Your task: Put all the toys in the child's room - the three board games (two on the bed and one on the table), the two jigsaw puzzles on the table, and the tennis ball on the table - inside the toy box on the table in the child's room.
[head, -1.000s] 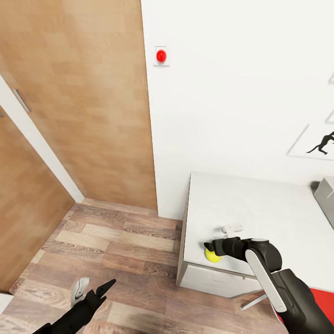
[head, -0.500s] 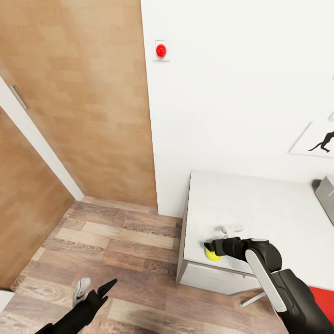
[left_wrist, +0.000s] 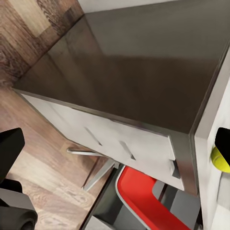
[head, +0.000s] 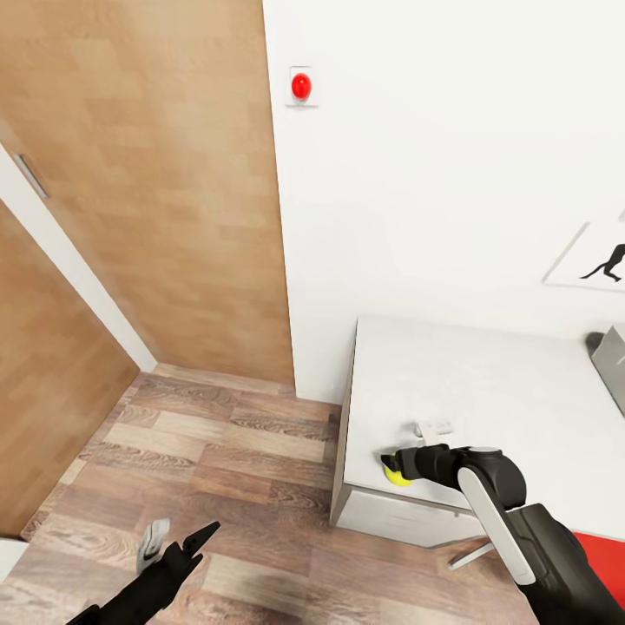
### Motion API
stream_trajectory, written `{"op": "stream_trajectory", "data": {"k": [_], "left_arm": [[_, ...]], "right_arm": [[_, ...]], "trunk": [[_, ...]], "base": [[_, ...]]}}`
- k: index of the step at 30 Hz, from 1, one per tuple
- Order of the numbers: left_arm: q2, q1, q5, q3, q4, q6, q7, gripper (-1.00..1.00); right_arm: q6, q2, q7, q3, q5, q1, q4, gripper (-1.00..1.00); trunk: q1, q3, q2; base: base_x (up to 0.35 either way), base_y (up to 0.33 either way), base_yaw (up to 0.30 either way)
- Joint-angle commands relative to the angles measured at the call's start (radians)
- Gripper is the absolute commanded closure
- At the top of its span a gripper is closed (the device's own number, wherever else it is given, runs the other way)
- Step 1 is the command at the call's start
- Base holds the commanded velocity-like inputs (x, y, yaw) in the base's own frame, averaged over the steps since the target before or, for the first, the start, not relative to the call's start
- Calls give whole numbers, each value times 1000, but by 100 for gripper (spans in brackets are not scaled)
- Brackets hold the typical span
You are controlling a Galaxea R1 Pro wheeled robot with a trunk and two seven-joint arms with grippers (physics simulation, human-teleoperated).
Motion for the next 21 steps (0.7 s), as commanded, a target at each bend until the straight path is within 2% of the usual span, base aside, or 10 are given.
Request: {"op": "stream_trajectory", "data": {"k": [1, 21], "left_arm": [[1, 0, 7, -1, -1, 4, 1, -100], [0, 0, 7, 0, -1, 3, 1, -100]], "right_arm": [[3, -1, -6, 2, -5, -1, -1, -100], [3, 1, -5, 13, -7, 1, -2, -100]], "trunk": [[1, -2, -2], [1, -4, -2]], "base": [[0, 0, 0], [0, 0, 0]]}}
